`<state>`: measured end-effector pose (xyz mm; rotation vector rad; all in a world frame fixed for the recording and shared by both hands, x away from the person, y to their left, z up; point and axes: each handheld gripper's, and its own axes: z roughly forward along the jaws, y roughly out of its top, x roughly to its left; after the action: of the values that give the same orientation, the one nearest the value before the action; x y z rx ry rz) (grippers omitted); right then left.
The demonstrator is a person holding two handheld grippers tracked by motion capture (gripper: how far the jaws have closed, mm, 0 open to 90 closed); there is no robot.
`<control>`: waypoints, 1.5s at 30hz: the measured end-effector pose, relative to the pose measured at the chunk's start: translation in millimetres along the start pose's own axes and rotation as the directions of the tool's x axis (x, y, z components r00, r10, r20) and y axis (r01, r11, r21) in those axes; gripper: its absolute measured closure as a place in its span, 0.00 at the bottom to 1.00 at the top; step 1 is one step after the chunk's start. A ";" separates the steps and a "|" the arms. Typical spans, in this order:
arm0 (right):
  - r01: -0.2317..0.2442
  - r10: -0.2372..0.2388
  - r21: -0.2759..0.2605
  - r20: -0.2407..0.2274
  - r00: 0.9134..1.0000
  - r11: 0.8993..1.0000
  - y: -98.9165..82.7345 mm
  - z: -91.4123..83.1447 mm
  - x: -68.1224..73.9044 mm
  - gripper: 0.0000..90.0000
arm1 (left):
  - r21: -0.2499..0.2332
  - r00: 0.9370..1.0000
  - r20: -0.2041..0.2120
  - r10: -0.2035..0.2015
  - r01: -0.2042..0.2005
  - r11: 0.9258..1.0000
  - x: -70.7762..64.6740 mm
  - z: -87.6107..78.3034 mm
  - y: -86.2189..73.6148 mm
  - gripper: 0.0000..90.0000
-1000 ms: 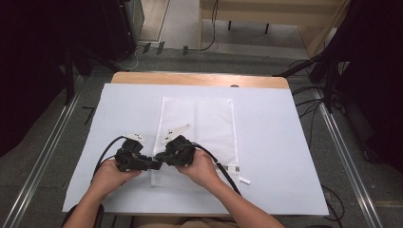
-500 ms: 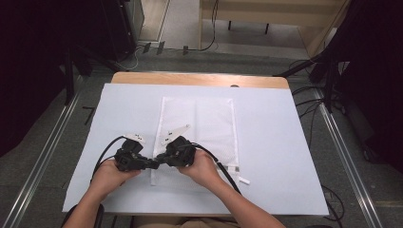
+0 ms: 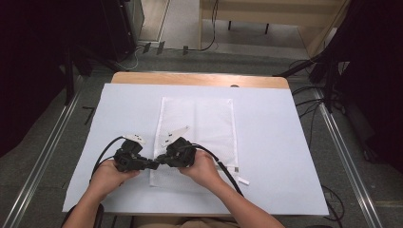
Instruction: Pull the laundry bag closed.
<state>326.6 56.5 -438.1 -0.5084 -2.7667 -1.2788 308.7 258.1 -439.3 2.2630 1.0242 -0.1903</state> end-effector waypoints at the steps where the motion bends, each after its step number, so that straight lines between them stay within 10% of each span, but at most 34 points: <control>1: 0.003 -0.003 -0.001 0.004 1.000 1.000 -0.5 -0.2 0.5 0.99 | -0.001 1.000 0.000 0.003 -0.003 1.000 0.1 -0.7 0.1 0.98; 19: 0.043 -0.044 0.014 0.045 0.998 0.999 -9.1 -4.0 -0.8 0.99 | -0.018 1.000 0.003 0.007 -0.006 1.000 0.4 -5.6 -0.6 0.99; 45: -0.035 0.034 0.012 0.021 0.999 0.999 -29.4 -23.0 -16.2 0.98 | -0.039 1.000 0.018 0.021 -0.021 0.999 3.0 -10.9 -4.6 0.98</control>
<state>330.5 17.1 -447.5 -0.5690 -2.7680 -1.2553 306.1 268.8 -434.0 2.2325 0.9863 -0.1802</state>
